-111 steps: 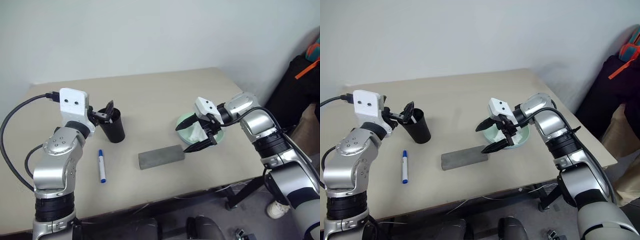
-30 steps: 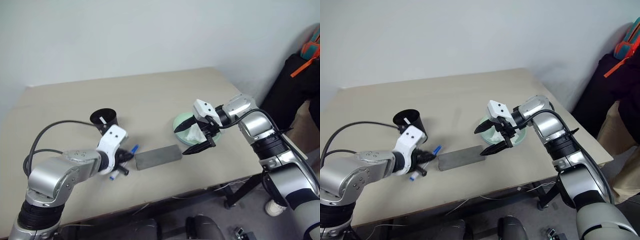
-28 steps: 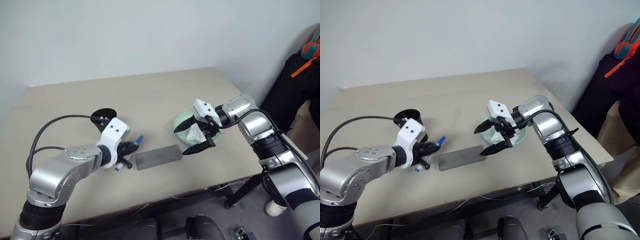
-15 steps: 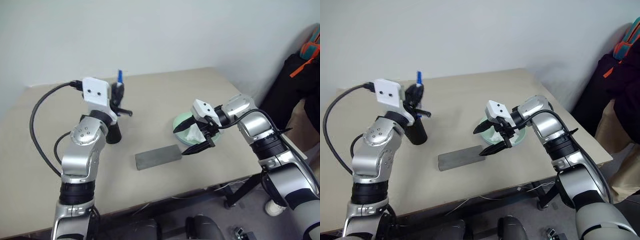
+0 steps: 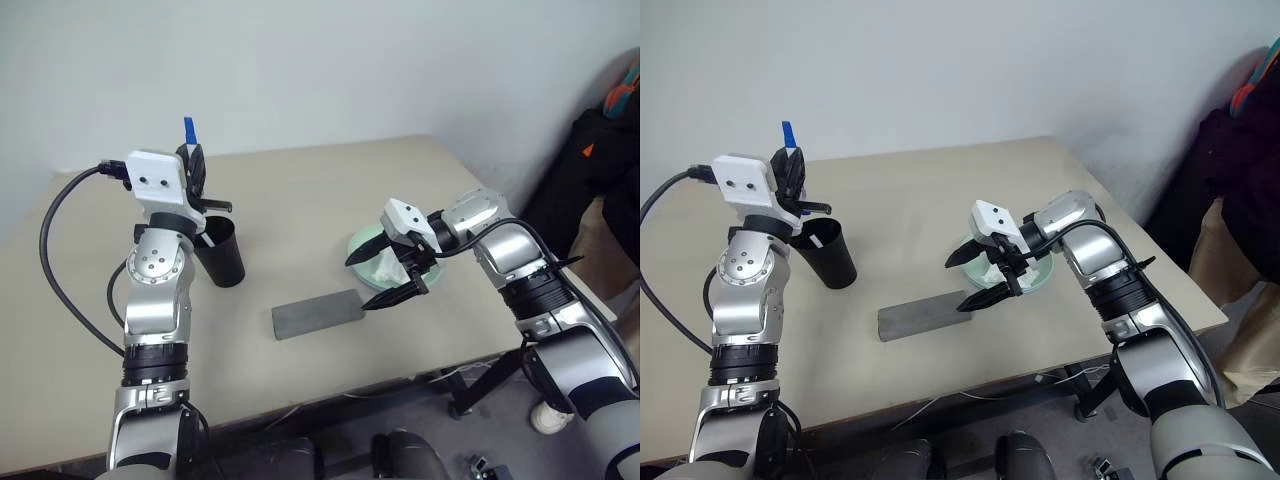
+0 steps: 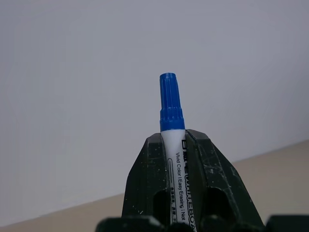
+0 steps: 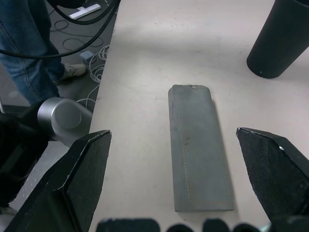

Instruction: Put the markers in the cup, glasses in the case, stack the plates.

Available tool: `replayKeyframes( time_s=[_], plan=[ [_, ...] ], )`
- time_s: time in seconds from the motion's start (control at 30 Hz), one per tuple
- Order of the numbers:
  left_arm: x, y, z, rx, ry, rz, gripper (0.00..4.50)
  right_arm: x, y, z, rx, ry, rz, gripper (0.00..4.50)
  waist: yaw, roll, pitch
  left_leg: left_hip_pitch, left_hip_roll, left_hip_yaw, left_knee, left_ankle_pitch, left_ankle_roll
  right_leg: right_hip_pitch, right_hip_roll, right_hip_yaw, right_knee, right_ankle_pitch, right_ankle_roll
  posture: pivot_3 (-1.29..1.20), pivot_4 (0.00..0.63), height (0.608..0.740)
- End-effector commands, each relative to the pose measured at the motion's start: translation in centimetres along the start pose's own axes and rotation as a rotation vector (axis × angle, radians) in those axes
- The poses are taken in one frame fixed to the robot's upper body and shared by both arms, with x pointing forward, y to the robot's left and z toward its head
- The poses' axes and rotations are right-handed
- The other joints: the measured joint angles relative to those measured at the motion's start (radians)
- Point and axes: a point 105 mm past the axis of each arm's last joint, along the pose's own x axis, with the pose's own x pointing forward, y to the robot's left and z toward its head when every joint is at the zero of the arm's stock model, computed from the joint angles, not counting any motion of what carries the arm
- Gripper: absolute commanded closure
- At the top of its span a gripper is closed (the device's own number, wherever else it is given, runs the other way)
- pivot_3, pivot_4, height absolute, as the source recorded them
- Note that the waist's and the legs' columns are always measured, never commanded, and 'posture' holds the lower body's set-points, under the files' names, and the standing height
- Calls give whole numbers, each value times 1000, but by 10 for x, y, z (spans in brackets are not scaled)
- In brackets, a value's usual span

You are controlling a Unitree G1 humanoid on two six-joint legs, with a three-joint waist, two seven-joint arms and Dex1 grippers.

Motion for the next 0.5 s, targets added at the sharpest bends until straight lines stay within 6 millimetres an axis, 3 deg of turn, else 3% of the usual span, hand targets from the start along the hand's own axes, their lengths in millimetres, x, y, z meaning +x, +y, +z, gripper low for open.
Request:
replayKeyframes(
  time_s=[0.03,0.47,0.5],
  plan=[
    [-2,8,2,13,-31,29,4384,-6,-1,16,-58,-25,-20,0,0,0,0,0,0,0,0,0,0,0,0,0,0,0,0,0,0,737],
    [-1,-2,-25,-2,-7,18,4384,-6,-2,21,-63,-37,-15,0,1,0,0,0,1,0,1,0,0,0,0,-1,0,0,0,0,0,737],
    [-1,-4,-28,-10,-2,9,4039,-5,-2,21,-64,-38,-14,0,1,0,0,0,1,0,1,0,0,0,0,-1,0,0,0,0,0,737]
  ],
)
